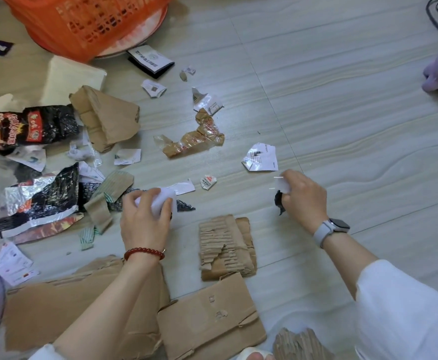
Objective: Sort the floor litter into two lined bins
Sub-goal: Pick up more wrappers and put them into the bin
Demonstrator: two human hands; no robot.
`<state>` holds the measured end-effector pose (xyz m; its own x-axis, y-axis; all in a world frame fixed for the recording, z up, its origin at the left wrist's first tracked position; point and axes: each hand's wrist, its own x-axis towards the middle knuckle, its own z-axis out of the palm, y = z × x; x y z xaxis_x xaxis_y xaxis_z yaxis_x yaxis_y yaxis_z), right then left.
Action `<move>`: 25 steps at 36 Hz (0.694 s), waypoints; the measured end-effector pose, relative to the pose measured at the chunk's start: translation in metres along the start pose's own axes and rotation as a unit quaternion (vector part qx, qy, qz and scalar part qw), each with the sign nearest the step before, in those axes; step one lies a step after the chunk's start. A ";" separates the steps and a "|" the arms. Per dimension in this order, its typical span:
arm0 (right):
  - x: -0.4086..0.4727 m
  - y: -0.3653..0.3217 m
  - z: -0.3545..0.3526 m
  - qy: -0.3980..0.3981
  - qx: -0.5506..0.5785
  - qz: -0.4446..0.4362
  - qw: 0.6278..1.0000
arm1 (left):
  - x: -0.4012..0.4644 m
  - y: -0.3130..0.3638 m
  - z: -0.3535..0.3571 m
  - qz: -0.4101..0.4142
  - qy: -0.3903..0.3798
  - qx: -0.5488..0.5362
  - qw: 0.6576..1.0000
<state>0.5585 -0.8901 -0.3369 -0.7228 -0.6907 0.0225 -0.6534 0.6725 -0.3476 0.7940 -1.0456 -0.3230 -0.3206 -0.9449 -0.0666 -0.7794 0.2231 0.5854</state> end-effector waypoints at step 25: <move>0.063 -0.017 0.081 -0.064 -0.072 -0.115 0.989 | 0.061 -0.005 0.007 0.070 -0.304 0.347 0.885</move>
<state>0.5424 -0.9664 -0.4051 -0.5225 -0.8518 -0.0367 -0.8293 0.5178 -0.2099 0.7744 -1.1025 -0.3356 -0.5054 -0.6402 -0.5786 -0.7848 0.6197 -0.0002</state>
